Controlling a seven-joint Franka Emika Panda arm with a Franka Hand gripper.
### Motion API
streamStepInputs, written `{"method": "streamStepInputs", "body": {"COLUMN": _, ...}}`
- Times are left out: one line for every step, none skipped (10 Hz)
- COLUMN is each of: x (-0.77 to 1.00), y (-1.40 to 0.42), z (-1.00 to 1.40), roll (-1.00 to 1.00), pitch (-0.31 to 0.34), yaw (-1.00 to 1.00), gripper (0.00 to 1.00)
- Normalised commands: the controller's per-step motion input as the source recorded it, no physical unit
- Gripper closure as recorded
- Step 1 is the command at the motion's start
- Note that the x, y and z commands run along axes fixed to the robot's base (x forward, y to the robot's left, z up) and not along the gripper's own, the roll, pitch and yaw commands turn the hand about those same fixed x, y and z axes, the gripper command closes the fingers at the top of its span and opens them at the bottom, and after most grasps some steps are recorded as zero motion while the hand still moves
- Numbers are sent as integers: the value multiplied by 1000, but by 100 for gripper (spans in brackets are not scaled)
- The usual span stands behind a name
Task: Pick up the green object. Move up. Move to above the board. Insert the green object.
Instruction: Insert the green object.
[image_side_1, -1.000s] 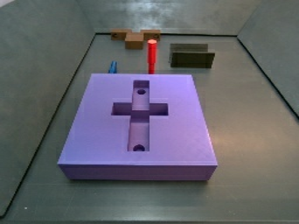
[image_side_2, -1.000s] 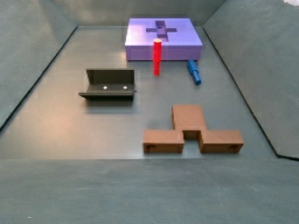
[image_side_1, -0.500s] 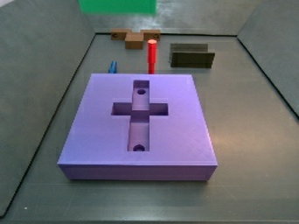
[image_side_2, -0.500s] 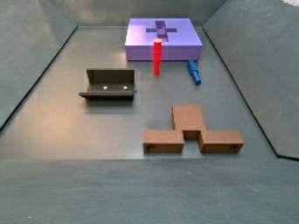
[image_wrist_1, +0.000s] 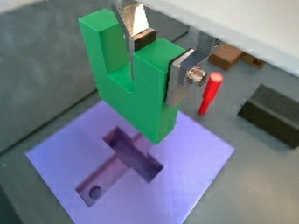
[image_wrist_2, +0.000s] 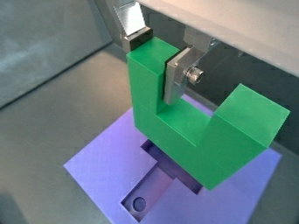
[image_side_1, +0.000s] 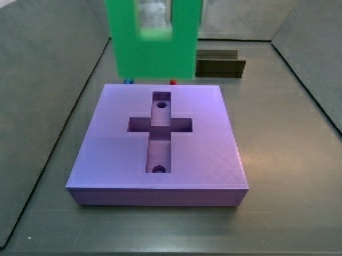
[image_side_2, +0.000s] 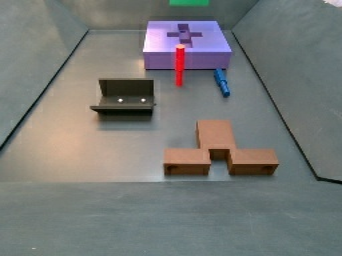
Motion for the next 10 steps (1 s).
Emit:
{"method": "streamStepInputs", "body": {"x": 320, "y": -57, "z": -666, "roll": 39, "pitch": 0, "yaw": 0, "gripper": 100}}
{"method": "streamStepInputs", "body": {"x": 277, "y": -9, "z": -520, "roll": 14, "pitch": 0, "yaw": 0, "gripper": 100}}
{"method": "streamStepInputs", "body": {"x": 0, "y": 0, "z": -320, "roll": 49, "pitch": 0, "yaw": 0, "gripper": 100}}
{"method": "streamStepInputs", "body": {"x": 0, "y": 0, "z": -189, "roll": 14, "pitch": 0, "yaw": 0, "gripper": 100}}
{"method": "streamStepInputs", "body": {"x": 0, "y": 0, "z": -160, "roll": 14, "pitch": 0, "yaw": 0, "gripper": 100}}
{"method": "streamStepInputs", "body": {"x": -163, "y": -57, "z": -86, "roll": 0, "pitch": -47, "yaw": 57, "gripper": 100}}
{"method": "streamStepInputs", "body": {"x": -69, "y": -166, "z": -200, "roll": 99, "pitch": -64, "yaw": 146, "gripper": 100}}
{"method": "streamStepInputs", "body": {"x": 0, "y": -309, "z": -191, "roll": 349, "pitch": -34, "yaw": 254, "gripper": 100}}
{"method": "streamStepInputs", "body": {"x": 0, "y": -274, "z": -243, "roll": 326, "pitch": -30, "yaw": 246, "gripper": 100}}
{"method": "streamStepInputs", "body": {"x": 0, "y": -126, "z": -294, "roll": 261, "pitch": -59, "yaw": 317, "gripper": 100}}
